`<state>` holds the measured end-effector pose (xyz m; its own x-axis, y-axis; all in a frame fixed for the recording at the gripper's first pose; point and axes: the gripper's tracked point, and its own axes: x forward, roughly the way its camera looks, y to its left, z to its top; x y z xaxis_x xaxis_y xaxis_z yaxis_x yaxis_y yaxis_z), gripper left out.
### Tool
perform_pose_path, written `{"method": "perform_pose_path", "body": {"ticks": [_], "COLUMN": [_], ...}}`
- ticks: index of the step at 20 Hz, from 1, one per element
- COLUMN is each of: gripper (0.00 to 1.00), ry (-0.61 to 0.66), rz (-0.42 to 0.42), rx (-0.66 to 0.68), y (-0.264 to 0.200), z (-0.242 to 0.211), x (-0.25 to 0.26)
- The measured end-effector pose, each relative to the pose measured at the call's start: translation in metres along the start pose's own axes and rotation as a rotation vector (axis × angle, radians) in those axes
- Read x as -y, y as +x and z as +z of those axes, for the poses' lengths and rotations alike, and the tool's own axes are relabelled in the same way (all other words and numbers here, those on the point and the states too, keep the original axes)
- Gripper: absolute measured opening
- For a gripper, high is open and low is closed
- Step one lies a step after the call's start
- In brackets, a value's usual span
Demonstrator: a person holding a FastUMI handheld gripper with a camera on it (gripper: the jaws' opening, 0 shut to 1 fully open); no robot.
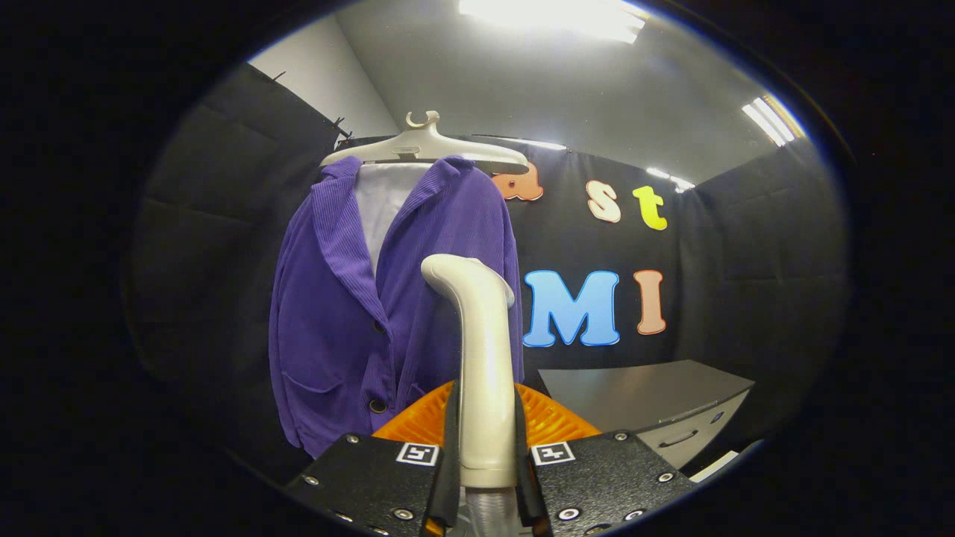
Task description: Iron the clothes twice with a garment steamer, once on the left side and once on the right side.
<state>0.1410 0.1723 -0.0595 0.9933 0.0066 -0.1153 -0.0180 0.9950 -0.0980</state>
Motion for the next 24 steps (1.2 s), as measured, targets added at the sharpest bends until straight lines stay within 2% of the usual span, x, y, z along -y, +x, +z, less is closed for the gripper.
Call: {"method": "perform_pose_path", "body": {"ticks": [12,18,24], "gripper": [0.31,0.31,0.31], "ry": [-0.092,-0.145,-0.174], "rz": [0.07,0.071,0.098], "rx": [-0.215,-0.239,-0.32], "y": [-0.035,-0.044,-0.055], "z": [-0.116,-0.153,-0.202], "x": [-0.002,-0.003,-0.006]}}
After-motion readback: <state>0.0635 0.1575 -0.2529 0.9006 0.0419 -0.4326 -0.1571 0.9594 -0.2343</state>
